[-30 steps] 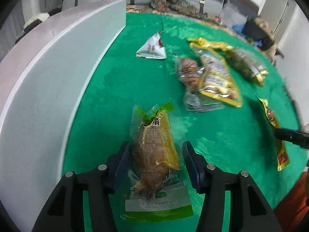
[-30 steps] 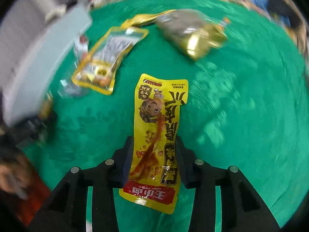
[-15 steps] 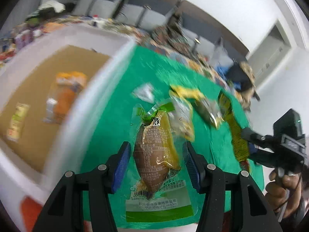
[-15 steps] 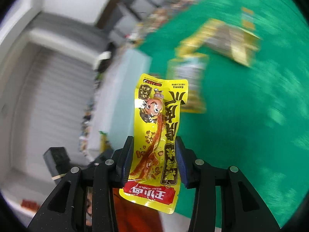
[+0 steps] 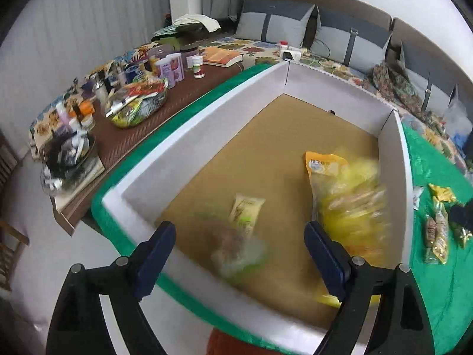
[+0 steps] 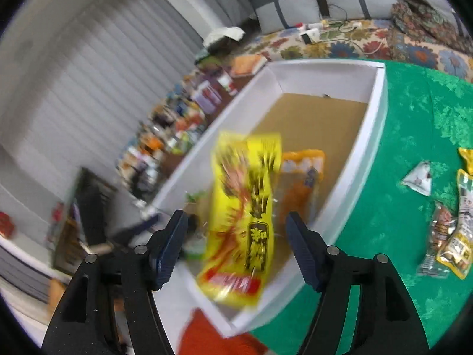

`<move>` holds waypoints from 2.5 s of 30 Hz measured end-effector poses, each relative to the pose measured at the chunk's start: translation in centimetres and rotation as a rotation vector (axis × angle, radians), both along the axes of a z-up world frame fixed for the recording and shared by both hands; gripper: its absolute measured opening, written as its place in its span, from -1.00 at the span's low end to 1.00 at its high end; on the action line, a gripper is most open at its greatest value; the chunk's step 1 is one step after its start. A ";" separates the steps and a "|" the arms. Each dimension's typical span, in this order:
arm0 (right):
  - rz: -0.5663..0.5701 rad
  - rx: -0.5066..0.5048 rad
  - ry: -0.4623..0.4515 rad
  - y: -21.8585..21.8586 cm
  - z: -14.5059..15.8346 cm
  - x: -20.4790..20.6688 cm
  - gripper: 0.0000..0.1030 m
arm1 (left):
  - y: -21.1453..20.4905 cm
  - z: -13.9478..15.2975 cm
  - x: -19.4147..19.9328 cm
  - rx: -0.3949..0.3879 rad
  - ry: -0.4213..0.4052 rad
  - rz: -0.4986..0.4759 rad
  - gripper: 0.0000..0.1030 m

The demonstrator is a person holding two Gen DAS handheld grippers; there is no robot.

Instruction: Organize snacks

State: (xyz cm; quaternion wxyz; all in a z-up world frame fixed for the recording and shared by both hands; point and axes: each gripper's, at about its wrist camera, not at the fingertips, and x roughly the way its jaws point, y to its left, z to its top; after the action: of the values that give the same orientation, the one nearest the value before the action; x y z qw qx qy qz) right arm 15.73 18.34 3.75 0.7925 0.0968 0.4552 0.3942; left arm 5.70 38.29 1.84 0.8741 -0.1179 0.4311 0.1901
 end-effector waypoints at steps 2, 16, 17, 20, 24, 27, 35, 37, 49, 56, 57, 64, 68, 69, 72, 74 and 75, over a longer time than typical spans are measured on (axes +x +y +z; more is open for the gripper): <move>-0.018 -0.035 -0.045 -3.0 -1.2 -1.6 0.40 | -0.8 -0.4 -1.2 -0.037 -0.032 -0.001 0.83; -0.541 -0.583 -0.160 -35.0 -13.2 -7.1 0.40 | -26.7 -2.4 2.4 -0.181 -0.070 -0.555 0.99; -0.595 -0.586 -0.144 -37.4 -13.4 -7.1 0.40 | -28.0 -4.0 3.2 -0.162 -0.031 -0.570 0.99; -0.695 -0.584 -0.105 -41.2 -13.4 -5.7 0.40 | -30.7 -7.7 5.1 -0.105 0.042 -0.568 0.98; -0.775 -0.571 -0.082 -44.1 -13.5 -4.3 0.40 | -32.5 -10.2 7.2 -0.036 0.048 -0.558 0.98; -0.796 -0.556 -0.076 -45.3 -14.0 -3.4 0.40 | -33.0 -11.3 8.4 0.014 0.054 -0.579 0.98; -0.803 -0.526 -0.091 -45.0 -14.8 -3.2 0.61 | -32.7 -12.1 8.1 0.035 0.005 -0.573 1.00; -0.801 -0.537 -0.092 -44.8 -14.8 -3.3 0.62 | -32.6 -12.1 8.0 0.035 0.004 -0.573 1.00; -0.801 -0.536 -0.093 -44.8 -14.9 -3.2 0.66 | -32.6 -12.2 7.9 0.034 0.005 -0.573 1.00; -0.801 -0.536 -0.092 -44.8 -14.9 -3.2 0.66 | -32.7 -12.2 8.0 0.034 0.005 -0.573 1.00; -0.801 -0.535 -0.092 -44.8 -14.9 -3.2 0.66 | -32.7 -12.2 8.0 0.034 0.005 -0.573 1.00; -0.801 -0.534 -0.092 -44.8 -14.9 -3.2 0.66 | -32.6 -12.1 8.0 0.034 0.005 -0.573 1.00; -0.801 -0.533 -0.092 -44.8 -14.8 -3.2 0.67 | -32.8 -12.3 8.1 0.034 0.005 -0.573 1.00; -0.801 -0.533 -0.092 -44.8 -14.9 -3.2 0.67 | -32.8 -12.3 8.1 0.034 0.005 -0.573 1.00; -0.801 -0.533 -0.092 -44.8 -14.8 -3.1 0.67 | -32.8 -12.3 8.1 0.034 0.005 -0.573 1.00; -0.801 -0.532 -0.092 -44.7 -14.9 -3.2 0.67 | -32.6 -12.1 8.0 0.034 0.005 -0.573 1.00; -0.801 -0.532 -0.092 -44.7 -14.9 -3.2 0.67 | -32.6 -12.2 8.0 0.034 0.005 -0.573 1.00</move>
State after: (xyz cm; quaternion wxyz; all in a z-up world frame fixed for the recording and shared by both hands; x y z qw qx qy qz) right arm 12.50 -26.39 -11.14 0.8985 0.0406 0.4316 -0.0681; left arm 13.72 5.65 -10.32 0.8930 0.0240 0.4458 -0.0574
